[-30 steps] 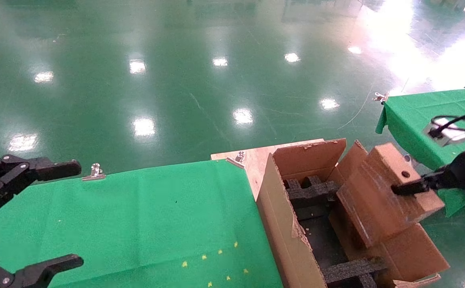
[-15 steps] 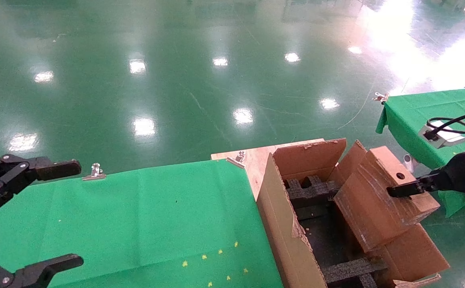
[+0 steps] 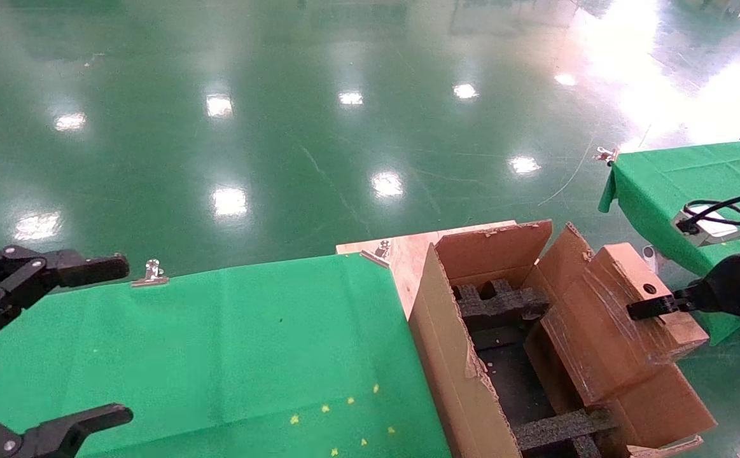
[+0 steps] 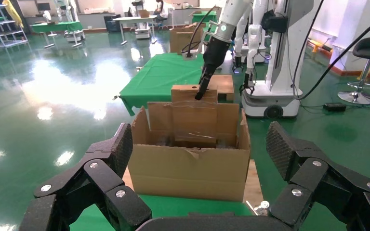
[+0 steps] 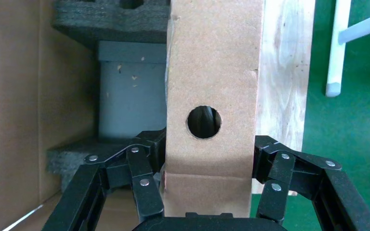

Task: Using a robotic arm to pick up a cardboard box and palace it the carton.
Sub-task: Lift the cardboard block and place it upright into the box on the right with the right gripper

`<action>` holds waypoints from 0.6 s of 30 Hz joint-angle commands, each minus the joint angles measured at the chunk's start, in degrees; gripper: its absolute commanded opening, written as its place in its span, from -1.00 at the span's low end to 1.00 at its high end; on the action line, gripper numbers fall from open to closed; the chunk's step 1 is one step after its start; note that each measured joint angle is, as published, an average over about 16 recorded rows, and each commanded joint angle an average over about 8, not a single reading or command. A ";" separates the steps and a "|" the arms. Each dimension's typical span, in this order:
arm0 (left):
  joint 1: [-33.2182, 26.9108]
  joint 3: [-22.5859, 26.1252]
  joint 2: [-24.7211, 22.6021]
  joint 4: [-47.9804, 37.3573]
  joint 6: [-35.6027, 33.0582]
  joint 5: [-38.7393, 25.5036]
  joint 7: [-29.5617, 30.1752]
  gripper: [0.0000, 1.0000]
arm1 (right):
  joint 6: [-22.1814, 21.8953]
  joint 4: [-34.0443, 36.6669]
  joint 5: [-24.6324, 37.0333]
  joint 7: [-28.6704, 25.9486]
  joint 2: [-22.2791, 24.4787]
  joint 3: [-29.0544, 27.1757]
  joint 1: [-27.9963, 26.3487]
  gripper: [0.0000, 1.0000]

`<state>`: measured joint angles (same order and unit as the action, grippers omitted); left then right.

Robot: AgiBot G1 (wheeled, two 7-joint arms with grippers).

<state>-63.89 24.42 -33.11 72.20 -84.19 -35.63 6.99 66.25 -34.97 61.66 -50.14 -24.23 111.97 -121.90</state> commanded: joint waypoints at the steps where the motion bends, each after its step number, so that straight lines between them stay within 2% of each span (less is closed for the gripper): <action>1: 0.00 0.00 0.00 0.00 0.00 0.00 0.00 1.00 | -1.31 -1.14 0.06 -1.16 0.39 0.15 0.53 -1.00; 18: 0.00 0.01 0.00 0.00 0.00 0.01 -0.01 1.00 | -13.01 -8.24 2.05 -7.04 -1.14 2.18 7.03 -1.00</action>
<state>-63.90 24.43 -33.11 72.20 -84.19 -35.62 6.98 53.58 -43.03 63.60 -57.14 -25.42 114.11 -114.95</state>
